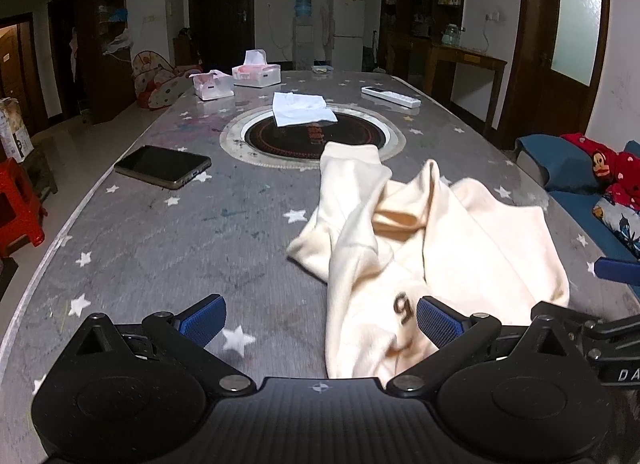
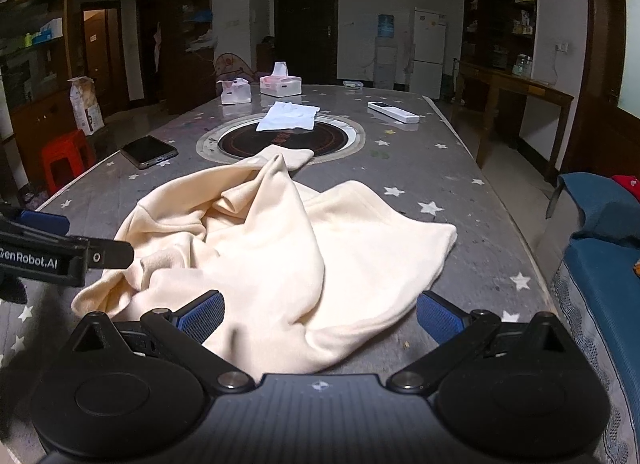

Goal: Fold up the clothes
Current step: 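Move both grippers over the crumpled cream sweatshirt, positioning near its hem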

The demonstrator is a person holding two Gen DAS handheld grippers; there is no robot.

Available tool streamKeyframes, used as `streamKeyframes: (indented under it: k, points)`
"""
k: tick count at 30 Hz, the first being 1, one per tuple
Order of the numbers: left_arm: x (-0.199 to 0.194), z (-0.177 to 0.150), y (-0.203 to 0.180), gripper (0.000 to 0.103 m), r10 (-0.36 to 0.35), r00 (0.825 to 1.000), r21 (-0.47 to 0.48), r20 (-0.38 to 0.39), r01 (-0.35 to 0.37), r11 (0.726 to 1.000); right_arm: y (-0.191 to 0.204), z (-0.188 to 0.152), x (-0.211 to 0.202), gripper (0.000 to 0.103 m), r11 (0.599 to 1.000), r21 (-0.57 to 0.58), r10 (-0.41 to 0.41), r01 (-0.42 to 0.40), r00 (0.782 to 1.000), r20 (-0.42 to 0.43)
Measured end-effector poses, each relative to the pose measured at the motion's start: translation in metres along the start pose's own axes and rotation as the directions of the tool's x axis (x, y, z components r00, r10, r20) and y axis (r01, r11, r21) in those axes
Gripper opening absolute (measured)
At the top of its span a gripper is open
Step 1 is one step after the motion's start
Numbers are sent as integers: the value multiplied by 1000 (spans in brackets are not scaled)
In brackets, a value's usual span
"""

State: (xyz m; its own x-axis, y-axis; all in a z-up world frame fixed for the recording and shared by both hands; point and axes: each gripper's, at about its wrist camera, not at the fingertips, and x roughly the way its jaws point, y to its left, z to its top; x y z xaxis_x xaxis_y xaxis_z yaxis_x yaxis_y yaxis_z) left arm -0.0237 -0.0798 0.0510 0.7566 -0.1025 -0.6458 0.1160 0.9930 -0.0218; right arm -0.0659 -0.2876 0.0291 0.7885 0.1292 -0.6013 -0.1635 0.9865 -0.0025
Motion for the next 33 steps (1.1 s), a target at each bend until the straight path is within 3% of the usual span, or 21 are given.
streamKeyframes:
  k: [33]
  points:
    - [17,15,-4,103,4,1000,14,-3,-4,1000,7,16,21,103,1000,-2,12,-12,1000,2]
